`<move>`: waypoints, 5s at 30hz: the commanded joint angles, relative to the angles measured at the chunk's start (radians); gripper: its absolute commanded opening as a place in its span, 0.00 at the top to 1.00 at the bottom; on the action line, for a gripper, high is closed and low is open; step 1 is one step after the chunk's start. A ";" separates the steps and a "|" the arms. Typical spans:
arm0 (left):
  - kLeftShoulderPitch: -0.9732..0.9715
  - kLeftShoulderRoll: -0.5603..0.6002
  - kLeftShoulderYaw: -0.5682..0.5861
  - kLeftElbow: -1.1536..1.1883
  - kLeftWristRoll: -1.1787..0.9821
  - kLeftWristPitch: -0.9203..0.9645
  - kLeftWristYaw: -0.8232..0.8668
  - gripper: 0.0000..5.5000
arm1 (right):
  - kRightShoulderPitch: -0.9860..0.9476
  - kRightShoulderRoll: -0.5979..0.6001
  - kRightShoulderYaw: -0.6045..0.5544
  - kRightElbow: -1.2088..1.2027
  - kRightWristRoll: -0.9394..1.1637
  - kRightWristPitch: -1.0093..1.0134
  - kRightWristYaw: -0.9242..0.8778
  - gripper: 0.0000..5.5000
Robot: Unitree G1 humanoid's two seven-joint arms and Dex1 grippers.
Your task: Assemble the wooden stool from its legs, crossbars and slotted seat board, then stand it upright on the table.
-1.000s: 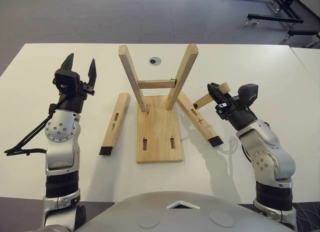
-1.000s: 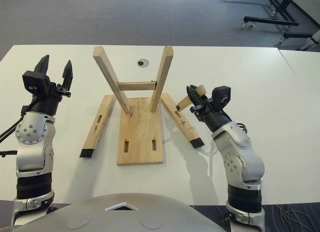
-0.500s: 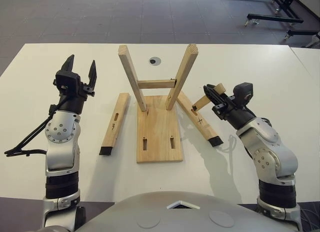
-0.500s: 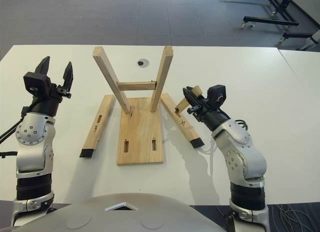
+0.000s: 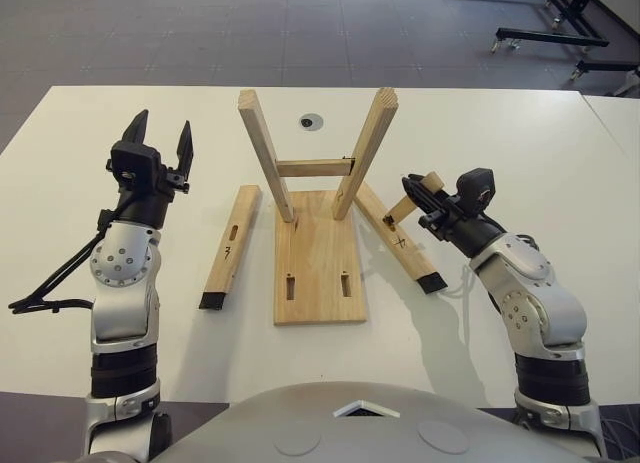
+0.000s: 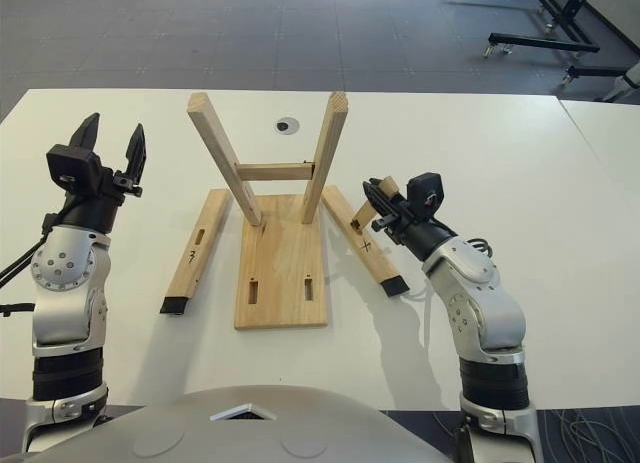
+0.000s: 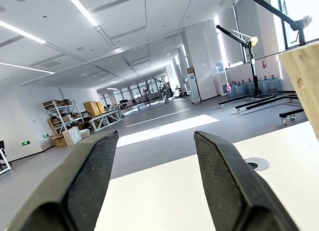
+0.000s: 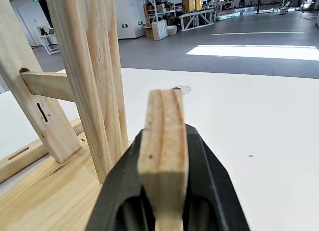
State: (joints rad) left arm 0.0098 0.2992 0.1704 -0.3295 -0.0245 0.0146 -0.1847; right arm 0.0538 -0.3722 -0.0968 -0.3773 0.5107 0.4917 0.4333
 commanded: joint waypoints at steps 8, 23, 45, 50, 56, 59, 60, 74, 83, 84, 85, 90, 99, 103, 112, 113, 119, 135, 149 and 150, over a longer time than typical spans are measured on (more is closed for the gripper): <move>0.005 0.007 0.003 -0.002 0.008 0.010 0.001 0.50 | 0.012 -0.003 0.012 -0.016 -0.020 -0.002 0.006 0.93; 0.007 0.002 -0.001 0.000 0.014 0.007 0.005 0.50 | 0.023 -0.076 0.119 0.002 -0.081 0.094 0.049 0.93; -0.023 0.012 0.009 0.034 0.009 -0.006 -0.002 0.50 | 0.071 -0.028 0.161 -0.033 -0.216 0.102 -0.144 0.93; -0.031 0.014 0.006 0.040 0.010 -0.004 -0.006 0.50 | 0.101 0.007 0.151 -0.065 -0.223 0.120 -0.203 0.93; -0.038 0.019 0.004 0.046 0.007 -0.006 -0.016 0.50 | 0.133 0.035 0.144 -0.095 -0.223 0.128 -0.239 0.93; -0.043 0.021 0.002 0.051 0.008 -0.006 -0.019 0.50 | 0.152 0.069 0.128 -0.098 -0.210 0.110 -0.251 0.93; -0.044 0.021 0.002 0.052 0.008 -0.007 -0.020 0.50 | 0.158 0.078 0.123 -0.097 -0.207 0.099 -0.251 0.86; -0.057 0.027 0.003 0.070 0.004 -0.014 -0.018 0.50 | -0.195 0.063 -0.108 0.169 -0.030 -0.026 -0.091 0.42; -0.054 0.028 0.007 0.068 0.005 -0.017 -0.014 0.50 | -0.255 0.065 -0.131 0.144 -0.013 -0.021 -0.121 0.14; -0.055 0.028 0.007 0.070 0.005 -0.018 -0.014 0.50 | -0.266 0.065 -0.134 0.144 -0.008 -0.023 -0.121 0.14; -0.055 0.028 0.008 0.072 0.005 -0.019 -0.014 0.50 | -0.276 0.065 -0.137 0.143 -0.001 -0.023 -0.120 0.14; -0.058 0.030 0.008 0.078 0.005 -0.022 -0.014 0.50 | -0.351 0.062 -0.147 0.143 0.019 -0.019 -0.126 0.14; -0.057 0.035 0.012 0.085 0.003 -0.025 -0.015 0.50 | -0.444 0.059 -0.168 0.117 0.082 0.004 -0.137 0.14; -0.057 0.030 0.006 0.082 0.007 -0.025 -0.011 0.50 | -0.452 0.064 -0.153 0.082 0.104 0.032 -0.149 0.14; -0.061 0.029 -0.009 0.087 -0.001 -0.023 -0.021 0.50 | -0.309 0.109 0.088 0.328 -0.189 -0.047 -0.181 0.14; -0.058 0.030 -0.007 0.087 -0.002 -0.023 -0.021 0.50 | -0.315 0.112 0.080 0.325 -0.186 -0.052 -0.182 0.14; -0.050 0.016 -0.016 0.083 0.007 -0.025 -0.005 0.50 | -0.378 0.122 0.033 0.329 -0.174 -0.076 -0.191 0.14; -0.057 0.027 -0.002 0.099 0.002 -0.040 -0.009 0.50 | -0.463 0.117 -0.133 0.155 0.007 -0.049 -0.185 0.14; -0.066 0.037 -0.012 0.111 0.007 -0.038 -0.022 0.50 | -0.295 0.069 0.045 0.278 -0.228 -0.148 -0.129 0.14; -0.067 0.037 -0.012 0.113 0.007 -0.039 -0.022 0.50 | -0.304 0.079 0.028 0.274 -0.208 -0.146 -0.131 0.14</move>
State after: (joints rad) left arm -0.0422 0.3241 0.1620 -0.2274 -0.0221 -0.0261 -0.1957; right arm -0.2578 -0.3118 -0.0605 -0.1282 0.2795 0.3050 0.3028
